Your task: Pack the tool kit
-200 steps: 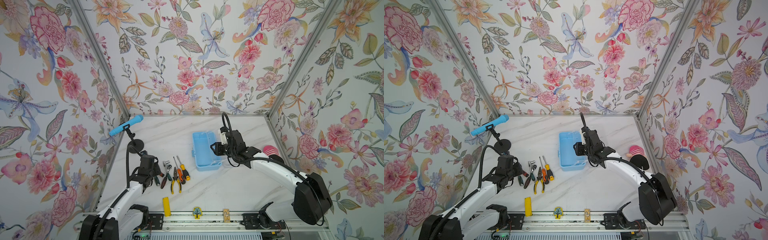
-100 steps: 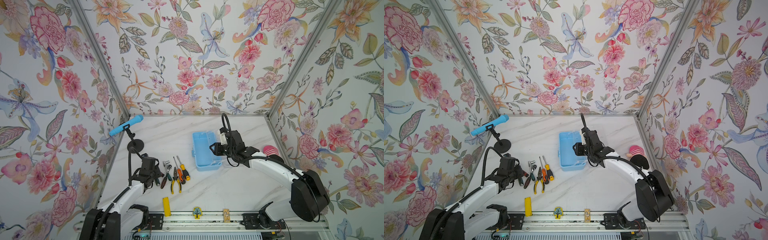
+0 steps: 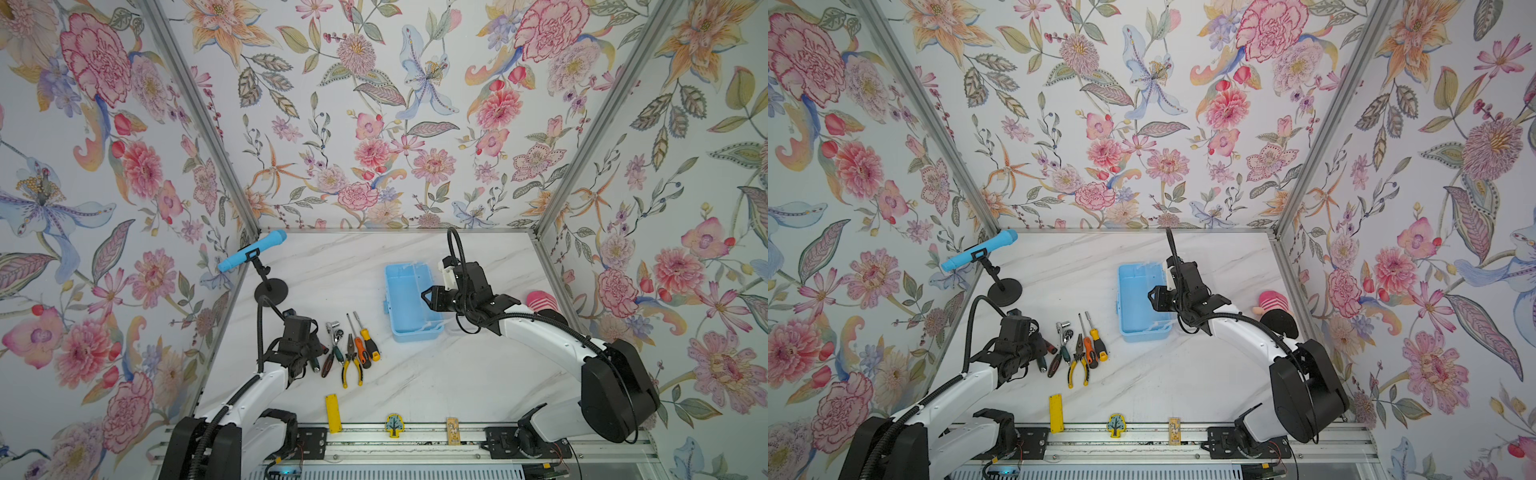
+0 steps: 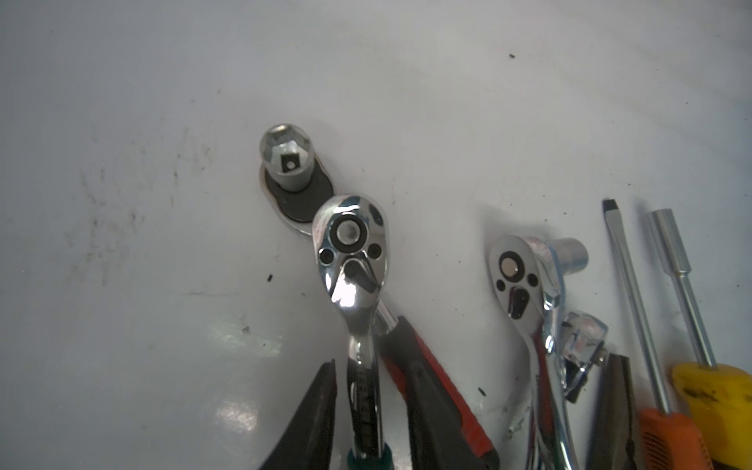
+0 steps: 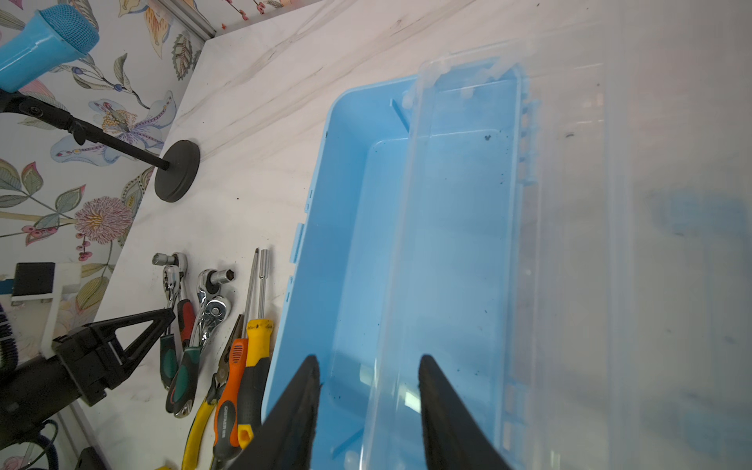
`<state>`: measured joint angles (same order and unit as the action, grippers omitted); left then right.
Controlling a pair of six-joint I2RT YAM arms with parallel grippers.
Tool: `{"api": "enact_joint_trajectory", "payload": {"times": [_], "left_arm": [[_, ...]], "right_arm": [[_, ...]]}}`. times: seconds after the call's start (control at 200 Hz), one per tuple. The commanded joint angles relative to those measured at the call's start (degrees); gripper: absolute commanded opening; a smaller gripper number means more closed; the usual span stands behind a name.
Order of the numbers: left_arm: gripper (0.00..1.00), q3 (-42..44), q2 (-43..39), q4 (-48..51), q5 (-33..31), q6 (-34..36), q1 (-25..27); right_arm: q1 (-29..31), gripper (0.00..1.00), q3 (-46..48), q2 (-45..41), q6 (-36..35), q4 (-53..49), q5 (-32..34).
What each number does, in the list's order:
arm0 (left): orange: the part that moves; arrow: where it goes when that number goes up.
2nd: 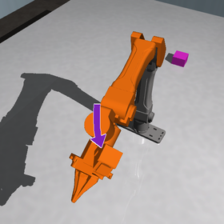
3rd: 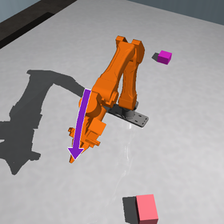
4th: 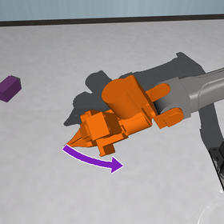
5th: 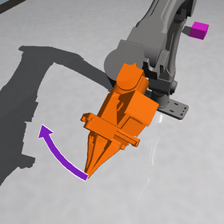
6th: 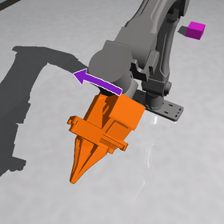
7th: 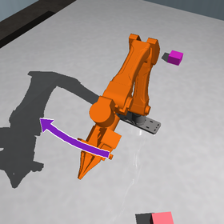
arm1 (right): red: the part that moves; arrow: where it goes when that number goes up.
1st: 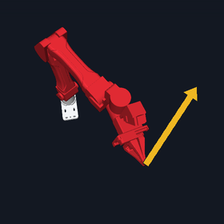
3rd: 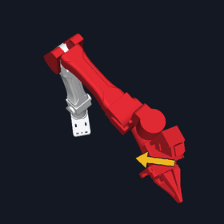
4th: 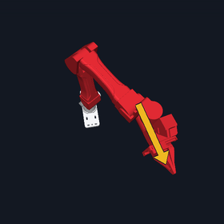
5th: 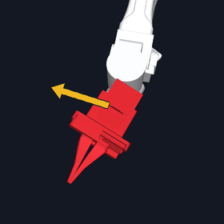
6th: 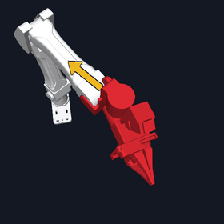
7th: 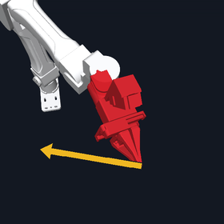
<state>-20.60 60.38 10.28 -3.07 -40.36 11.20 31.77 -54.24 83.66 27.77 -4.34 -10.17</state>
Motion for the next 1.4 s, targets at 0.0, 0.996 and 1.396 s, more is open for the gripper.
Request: {"api": "enact_joint_trajectory", "payload": {"times": [0.0,0.996,1.396], "left_arm": [[0.34,1.3,-0.9,0.3,-0.6,-0.5,-0.5],[0.00,-2.3,6.9,-5.1,0.8,1.8,-1.5],[0.00,-16.3,-1.9,-1.8,3.1,-4.2,8.7]], "right_arm": [[-0.4,0.42,1.0,0.7,0.5,1.3,-1.0],[-2.7,0.42,2.7,2.0,2.2,3.7,-3.7],[-3.8,0.42,2.8,-4.0,3.8,2.6,-3.7]]}}
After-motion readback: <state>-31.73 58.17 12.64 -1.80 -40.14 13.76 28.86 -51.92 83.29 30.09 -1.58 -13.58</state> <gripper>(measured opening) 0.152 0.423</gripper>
